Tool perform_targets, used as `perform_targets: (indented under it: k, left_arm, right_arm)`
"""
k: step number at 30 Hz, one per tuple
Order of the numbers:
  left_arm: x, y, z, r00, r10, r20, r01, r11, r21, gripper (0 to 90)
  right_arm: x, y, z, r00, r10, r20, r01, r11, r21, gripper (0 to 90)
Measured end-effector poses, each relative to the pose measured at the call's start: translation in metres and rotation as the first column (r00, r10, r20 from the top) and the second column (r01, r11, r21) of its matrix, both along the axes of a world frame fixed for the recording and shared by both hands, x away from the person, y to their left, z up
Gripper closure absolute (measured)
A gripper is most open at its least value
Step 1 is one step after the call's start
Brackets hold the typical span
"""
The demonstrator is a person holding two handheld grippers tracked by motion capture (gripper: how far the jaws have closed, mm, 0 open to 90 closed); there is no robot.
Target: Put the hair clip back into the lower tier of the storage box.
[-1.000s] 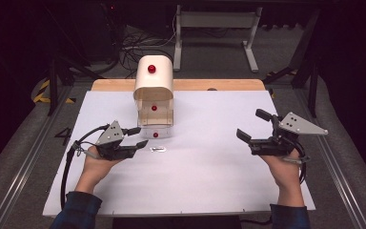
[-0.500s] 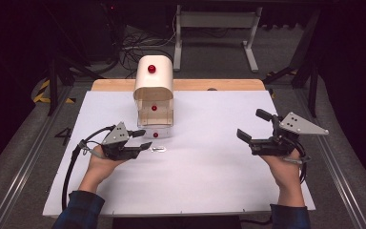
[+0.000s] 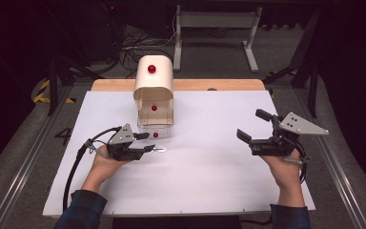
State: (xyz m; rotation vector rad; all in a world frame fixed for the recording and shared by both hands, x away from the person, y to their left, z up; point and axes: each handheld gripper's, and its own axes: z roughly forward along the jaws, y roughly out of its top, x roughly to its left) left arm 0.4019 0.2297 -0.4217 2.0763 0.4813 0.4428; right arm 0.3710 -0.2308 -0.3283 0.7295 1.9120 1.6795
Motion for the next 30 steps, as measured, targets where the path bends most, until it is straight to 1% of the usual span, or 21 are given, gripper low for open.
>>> perform_targets:
  k: [4, 12, 15, 20, 23, 25, 30]
  left_arm:
    - [0.002, -0.001, -0.002, 1.0000, -0.002, -0.002, 0.002, 1.0000, 0.000, 51.9]
    - [0.005, -0.005, -0.008, 0.9998, -0.013, -0.012, 0.013, 0.9997, 0.019, 53.3]
    - [0.007, -0.006, -0.010, 0.9997, -0.007, -0.025, 0.008, 0.9998, 0.021, 53.3]
    - [0.008, -0.008, -0.012, 0.9995, -0.004, -0.032, 0.005, 0.9998, 0.020, 53.9]
    - [0.009, -0.009, -0.014, 0.9995, -0.006, -0.032, 0.007, 0.9996, 0.028, 54.1]
    - [0.010, -0.010, -0.016, 0.9992, -0.008, -0.040, 0.009, 0.9996, 0.028, 54.7]
    - [0.013, -0.012, -0.020, 0.9986, -0.005, -0.053, 0.007, 0.9990, 0.044, 56.0]
  right_arm:
    - [0.000, 0.000, 0.000, 1.0000, 0.000, -0.003, 0.000, 1.000, -0.001, 3.3]
    - [0.000, 0.001, 0.000, 1.0000, 0.002, -0.002, -0.002, 1.000, -0.004, 3.3]
    - [0.000, 0.001, 0.000, 1.0000, 0.003, -0.002, -0.003, 1.000, -0.004, 3.3]
    - [0.000, 0.000, 0.000, 1.0000, 0.004, -0.003, -0.004, 1.000, -0.004, 3.3]
    - [0.000, 0.000, 0.000, 1.0000, 0.003, -0.003, -0.003, 1.000, -0.003, 3.3]
    - [0.000, 0.000, 0.000, 1.0000, 0.003, -0.005, -0.003, 1.000, -0.002, 3.3]
    - [0.000, 0.000, 0.000, 1.0000, 0.005, -0.005, -0.005, 1.000, -0.002, 3.3]
